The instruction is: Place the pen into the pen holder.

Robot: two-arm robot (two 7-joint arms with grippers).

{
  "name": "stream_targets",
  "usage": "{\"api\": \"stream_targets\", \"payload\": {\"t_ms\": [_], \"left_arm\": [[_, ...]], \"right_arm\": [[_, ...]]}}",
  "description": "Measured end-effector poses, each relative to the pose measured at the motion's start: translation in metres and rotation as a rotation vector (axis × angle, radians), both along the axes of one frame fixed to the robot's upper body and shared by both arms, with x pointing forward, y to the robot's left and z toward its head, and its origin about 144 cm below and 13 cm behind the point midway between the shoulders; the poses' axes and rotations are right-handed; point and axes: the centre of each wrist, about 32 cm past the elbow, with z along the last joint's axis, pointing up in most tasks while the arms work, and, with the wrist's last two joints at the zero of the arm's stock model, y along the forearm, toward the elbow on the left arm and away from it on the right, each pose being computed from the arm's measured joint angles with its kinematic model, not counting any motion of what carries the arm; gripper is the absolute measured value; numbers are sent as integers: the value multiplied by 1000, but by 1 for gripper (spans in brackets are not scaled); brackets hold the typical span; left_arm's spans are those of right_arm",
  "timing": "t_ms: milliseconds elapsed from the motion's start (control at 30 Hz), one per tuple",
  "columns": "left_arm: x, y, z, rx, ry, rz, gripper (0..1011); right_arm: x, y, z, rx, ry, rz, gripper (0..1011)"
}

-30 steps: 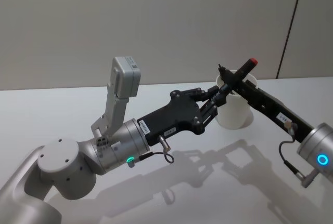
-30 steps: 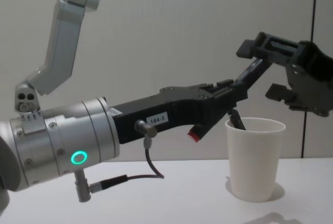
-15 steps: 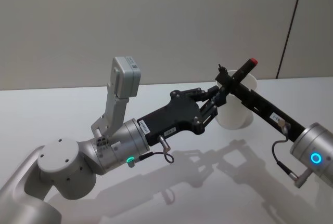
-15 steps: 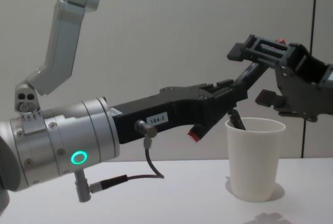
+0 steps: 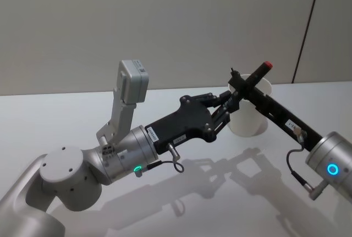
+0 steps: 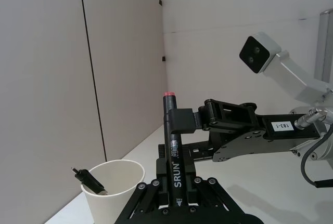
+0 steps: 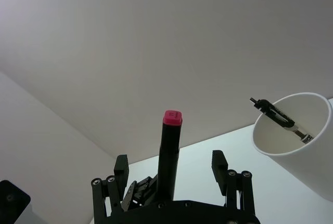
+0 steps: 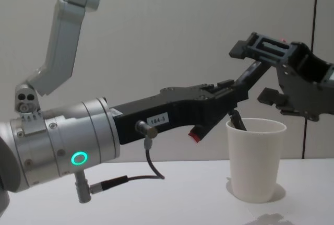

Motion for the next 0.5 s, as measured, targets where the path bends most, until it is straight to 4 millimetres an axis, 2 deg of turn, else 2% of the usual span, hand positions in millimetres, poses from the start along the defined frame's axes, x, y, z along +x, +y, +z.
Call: {"api": "stream_targets", "payload": {"t_ms": [500], "left_arm": [[0,0,0,0,0,0,182]], "right_arm": [[-5,2,-2,-22,-47,-36,1002]]}}
